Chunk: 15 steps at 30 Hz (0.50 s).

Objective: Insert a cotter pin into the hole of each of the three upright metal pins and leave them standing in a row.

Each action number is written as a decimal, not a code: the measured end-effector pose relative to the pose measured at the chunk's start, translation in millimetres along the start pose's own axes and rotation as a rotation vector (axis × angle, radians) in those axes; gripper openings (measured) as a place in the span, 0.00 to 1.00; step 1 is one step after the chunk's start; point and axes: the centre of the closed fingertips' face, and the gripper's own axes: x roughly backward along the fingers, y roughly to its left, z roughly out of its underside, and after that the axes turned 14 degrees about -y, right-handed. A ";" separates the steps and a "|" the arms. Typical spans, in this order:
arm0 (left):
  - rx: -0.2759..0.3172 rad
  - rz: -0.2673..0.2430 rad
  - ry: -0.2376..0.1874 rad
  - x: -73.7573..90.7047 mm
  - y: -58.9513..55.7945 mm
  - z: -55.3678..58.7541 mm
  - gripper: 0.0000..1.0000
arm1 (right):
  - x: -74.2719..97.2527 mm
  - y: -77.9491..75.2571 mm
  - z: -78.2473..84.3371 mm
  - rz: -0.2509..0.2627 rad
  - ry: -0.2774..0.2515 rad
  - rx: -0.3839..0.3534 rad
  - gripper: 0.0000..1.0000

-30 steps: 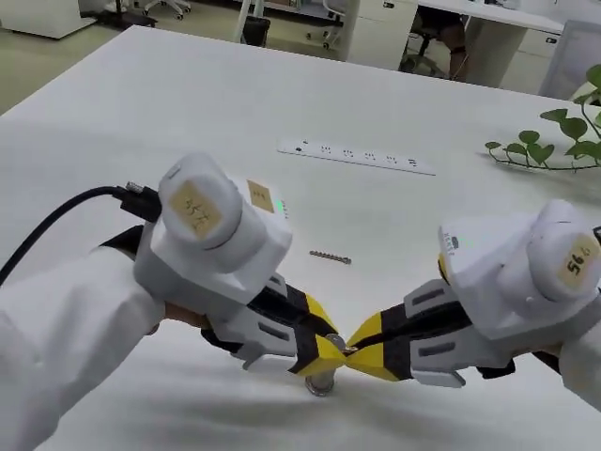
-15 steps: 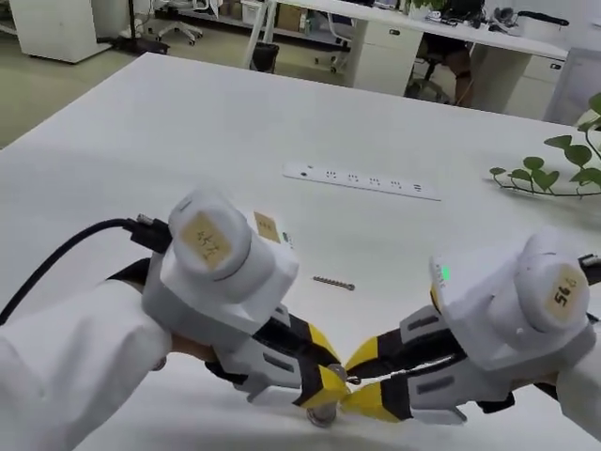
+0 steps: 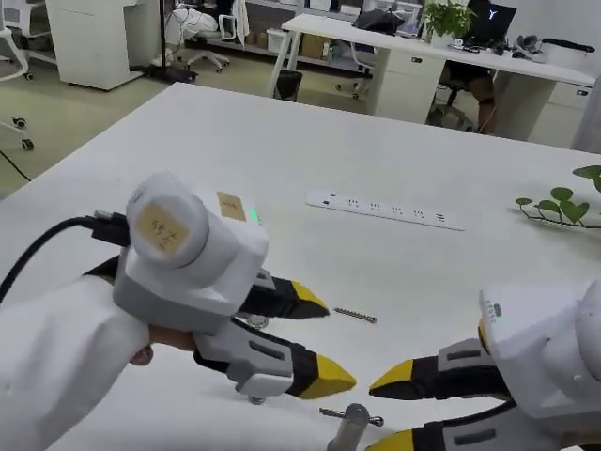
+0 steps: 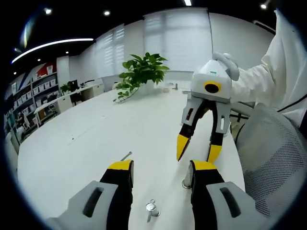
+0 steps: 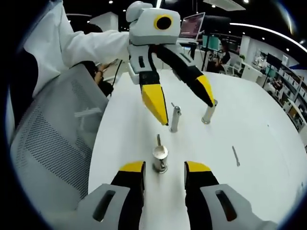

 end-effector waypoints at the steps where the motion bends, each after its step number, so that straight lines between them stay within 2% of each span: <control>1: 0.007 -0.026 -0.007 5.3 7.7 -1.0 0.49 | 2.0 -0.4 -0.9 0.011 -0.007 -0.001 0.29; 6: 0.010 -0.133 -0.007 26.8 37.9 1.3 0.52 | 8.9 -1.5 -5.4 0.059 -0.043 -0.025 0.33; 11: 0.032 -0.180 -0.008 39.0 52.4 6.2 0.53 | 9.0 1.6 -8.9 0.086 -0.081 -0.051 0.34; 15: 0.051 -0.216 -0.016 45.6 60.8 9.9 0.56 | -0.9 5.8 -8.5 0.078 -0.100 -0.070 0.35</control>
